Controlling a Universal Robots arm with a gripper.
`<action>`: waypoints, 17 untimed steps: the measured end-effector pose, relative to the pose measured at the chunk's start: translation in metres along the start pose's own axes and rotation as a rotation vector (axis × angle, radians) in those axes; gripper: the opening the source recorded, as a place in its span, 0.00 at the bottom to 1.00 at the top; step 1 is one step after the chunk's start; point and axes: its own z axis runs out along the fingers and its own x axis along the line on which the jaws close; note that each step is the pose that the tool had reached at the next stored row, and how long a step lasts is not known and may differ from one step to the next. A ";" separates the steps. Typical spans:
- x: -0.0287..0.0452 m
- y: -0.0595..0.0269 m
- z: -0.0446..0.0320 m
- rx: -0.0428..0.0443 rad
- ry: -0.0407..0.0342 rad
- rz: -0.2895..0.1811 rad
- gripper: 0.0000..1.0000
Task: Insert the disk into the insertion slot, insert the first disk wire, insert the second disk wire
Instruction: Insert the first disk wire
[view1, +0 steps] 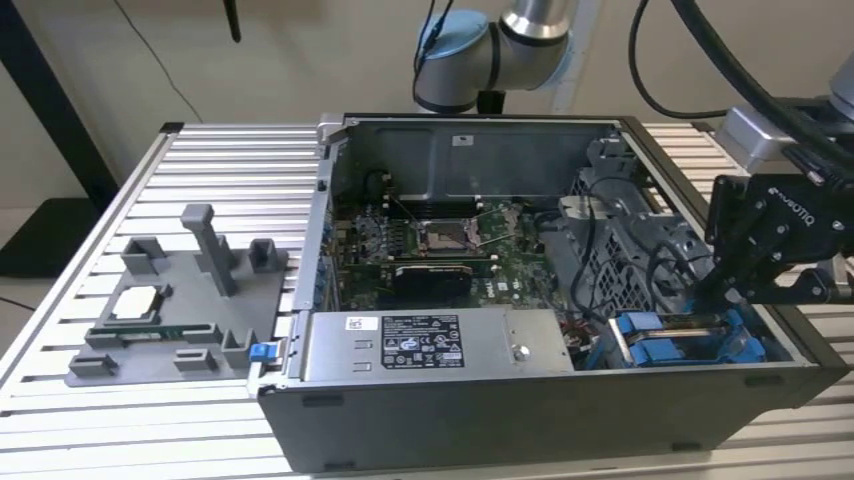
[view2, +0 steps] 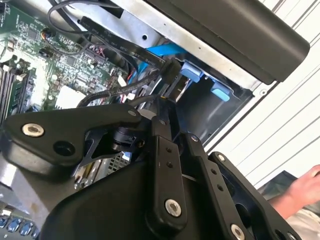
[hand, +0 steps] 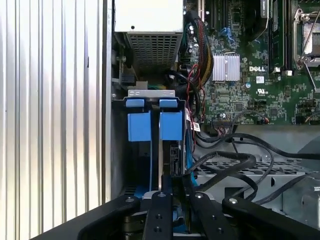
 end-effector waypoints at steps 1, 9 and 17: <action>0.0000 -0.0003 0.0010 0.0000 0.0000 0.000 0.00; 0.0001 -0.0047 0.0071 -0.0001 -0.0047 0.002 0.00; 0.0001 -0.0070 0.0098 -0.0004 -0.0209 0.005 0.00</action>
